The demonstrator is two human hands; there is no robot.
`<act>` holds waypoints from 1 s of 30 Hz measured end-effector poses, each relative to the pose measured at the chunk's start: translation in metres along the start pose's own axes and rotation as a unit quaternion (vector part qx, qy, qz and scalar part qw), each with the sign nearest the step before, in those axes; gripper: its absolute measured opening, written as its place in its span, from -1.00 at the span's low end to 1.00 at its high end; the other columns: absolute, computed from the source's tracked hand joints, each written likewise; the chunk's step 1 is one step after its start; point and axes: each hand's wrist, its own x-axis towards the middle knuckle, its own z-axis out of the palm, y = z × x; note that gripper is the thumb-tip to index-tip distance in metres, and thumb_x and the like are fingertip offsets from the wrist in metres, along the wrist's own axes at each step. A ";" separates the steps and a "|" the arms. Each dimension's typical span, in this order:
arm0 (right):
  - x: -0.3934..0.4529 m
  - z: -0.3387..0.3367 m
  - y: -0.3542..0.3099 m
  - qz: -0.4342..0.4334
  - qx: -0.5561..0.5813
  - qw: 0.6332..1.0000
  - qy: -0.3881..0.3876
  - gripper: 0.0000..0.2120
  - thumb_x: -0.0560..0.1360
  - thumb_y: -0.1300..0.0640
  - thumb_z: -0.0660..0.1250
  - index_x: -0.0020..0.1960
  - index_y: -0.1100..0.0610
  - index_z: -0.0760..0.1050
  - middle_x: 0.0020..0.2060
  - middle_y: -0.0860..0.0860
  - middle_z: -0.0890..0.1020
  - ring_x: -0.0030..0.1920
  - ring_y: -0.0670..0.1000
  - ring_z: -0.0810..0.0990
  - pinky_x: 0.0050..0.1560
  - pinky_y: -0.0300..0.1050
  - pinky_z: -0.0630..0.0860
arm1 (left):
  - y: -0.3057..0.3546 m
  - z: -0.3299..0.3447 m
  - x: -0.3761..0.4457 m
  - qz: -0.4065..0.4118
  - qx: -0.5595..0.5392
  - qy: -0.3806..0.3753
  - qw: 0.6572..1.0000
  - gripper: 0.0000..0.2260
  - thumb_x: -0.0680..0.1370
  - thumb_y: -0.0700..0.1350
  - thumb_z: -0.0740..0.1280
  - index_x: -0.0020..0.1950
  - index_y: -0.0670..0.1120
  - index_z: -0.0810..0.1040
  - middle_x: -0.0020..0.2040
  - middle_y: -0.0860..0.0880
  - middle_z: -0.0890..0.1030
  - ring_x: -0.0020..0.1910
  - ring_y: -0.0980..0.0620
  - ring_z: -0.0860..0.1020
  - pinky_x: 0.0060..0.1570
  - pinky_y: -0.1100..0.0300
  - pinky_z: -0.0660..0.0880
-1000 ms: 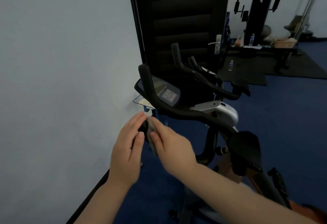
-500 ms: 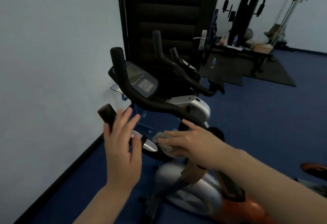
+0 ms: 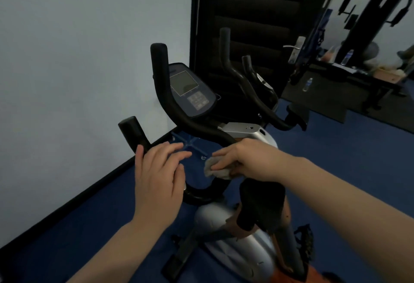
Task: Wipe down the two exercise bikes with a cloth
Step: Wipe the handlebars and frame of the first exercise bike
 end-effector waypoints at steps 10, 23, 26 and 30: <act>-0.001 0.009 0.006 -0.106 0.075 0.991 0.035 -0.61 0.51 0.22 0.39 0.27 -0.11 0.58 0.33 -0.17 0.52 0.36 -0.22 0.41 0.25 -0.18 0.44 | 0.010 0.004 -0.004 -0.053 0.025 0.025 0.998 -0.70 0.58 -0.18 0.11 0.09 -0.04 0.63 0.15 0.05 0.60 0.35 0.02 0.39 0.51 -0.09 0.03; -0.050 0.008 0.057 0.001 0.279 0.930 0.238 -0.46 0.47 0.24 0.41 0.08 -0.45 0.51 -0.09 -0.47 0.57 0.02 -0.49 0.47 -0.06 -0.59 0.37 | 0.075 0.024 0.012 -0.211 -0.054 0.116 0.969 -0.75 0.58 -0.23 0.27 -0.02 0.14 0.58 0.06 0.31 0.56 0.03 0.19 0.53 0.53 0.05 -0.17; -0.059 0.003 0.078 0.046 0.286 0.899 0.328 -0.55 0.49 0.20 0.41 0.18 -0.33 0.54 0.02 -0.41 0.57 0.02 -0.50 0.47 -0.06 -0.59 0.39 | 0.083 0.040 0.019 -0.174 -0.047 0.091 0.979 -0.77 0.56 -0.21 0.24 0.05 0.08 0.58 0.15 0.19 0.56 0.25 0.21 0.45 0.52 0.12 -0.11; -0.046 0.032 0.070 0.041 0.224 0.925 0.303 -0.55 0.54 0.14 0.36 0.35 -0.23 0.46 0.27 -0.33 0.49 0.21 -0.33 0.45 0.14 -0.50 0.34 | 0.087 0.063 0.018 -0.143 0.007 0.046 0.989 -0.73 0.55 -0.26 0.29 0.18 0.00 0.59 0.27 0.11 0.53 0.28 0.10 0.45 0.44 0.02 0.25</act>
